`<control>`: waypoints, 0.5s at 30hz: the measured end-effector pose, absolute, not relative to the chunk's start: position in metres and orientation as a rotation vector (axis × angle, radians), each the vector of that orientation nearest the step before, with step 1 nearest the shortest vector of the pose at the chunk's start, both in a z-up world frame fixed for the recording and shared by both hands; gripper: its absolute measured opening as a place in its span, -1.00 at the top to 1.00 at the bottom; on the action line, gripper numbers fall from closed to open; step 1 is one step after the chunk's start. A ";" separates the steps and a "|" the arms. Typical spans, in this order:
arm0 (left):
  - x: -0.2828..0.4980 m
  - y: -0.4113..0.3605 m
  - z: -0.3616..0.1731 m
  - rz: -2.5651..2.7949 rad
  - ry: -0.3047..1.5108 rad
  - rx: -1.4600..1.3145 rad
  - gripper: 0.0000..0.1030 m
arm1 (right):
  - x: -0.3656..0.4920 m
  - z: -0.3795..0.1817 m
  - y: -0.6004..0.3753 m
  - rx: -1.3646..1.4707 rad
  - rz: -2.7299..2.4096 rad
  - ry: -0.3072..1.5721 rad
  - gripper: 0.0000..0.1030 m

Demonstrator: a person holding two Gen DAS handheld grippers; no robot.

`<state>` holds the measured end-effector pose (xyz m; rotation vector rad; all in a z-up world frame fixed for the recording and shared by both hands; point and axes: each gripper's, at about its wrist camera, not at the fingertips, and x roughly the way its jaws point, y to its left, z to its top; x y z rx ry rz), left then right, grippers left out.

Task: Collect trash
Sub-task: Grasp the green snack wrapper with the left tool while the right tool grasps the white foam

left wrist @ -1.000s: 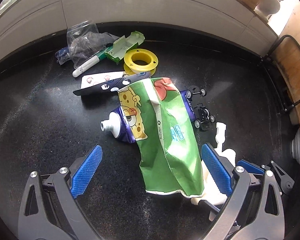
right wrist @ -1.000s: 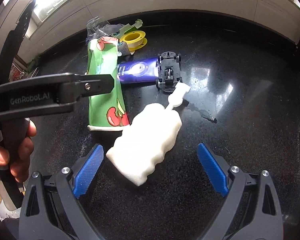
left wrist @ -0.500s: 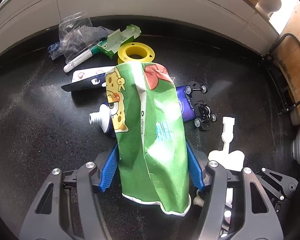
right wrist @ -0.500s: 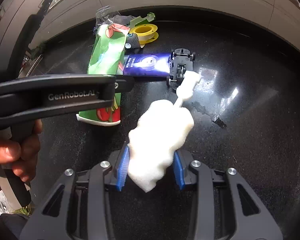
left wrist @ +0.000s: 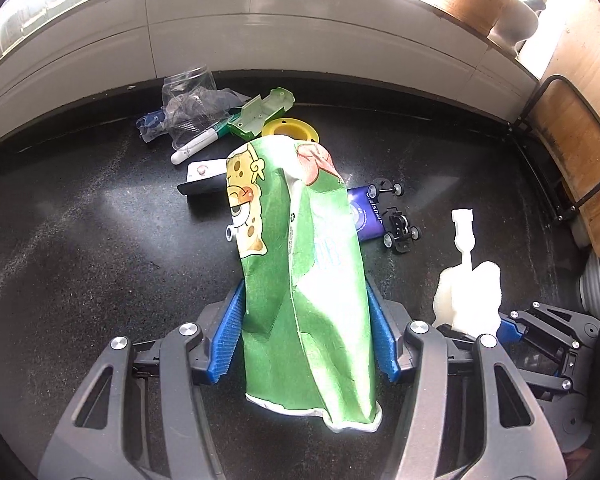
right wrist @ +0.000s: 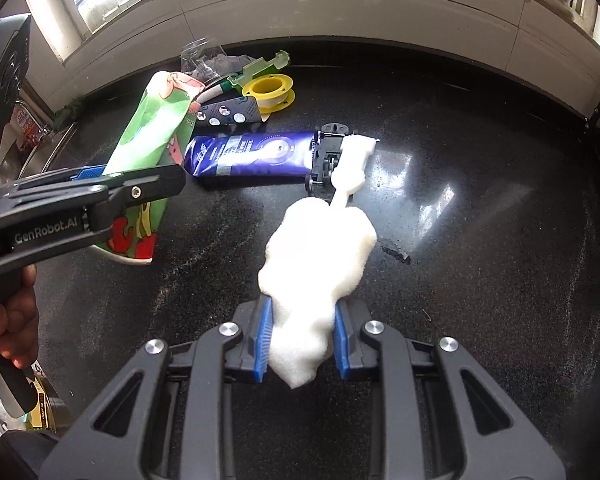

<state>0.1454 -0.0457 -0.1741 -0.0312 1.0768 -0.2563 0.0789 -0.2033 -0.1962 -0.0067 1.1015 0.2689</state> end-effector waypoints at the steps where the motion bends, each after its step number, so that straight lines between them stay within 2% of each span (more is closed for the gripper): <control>1: 0.143 -0.043 -0.172 -0.253 1.071 -0.028 -0.08 | 0.077 -0.193 -0.203 -0.008 0.268 1.095 0.50; 15: 0.060 0.019 -0.121 -0.152 0.961 0.030 -0.08 | 0.049 -0.135 -0.168 -0.096 0.342 0.984 0.50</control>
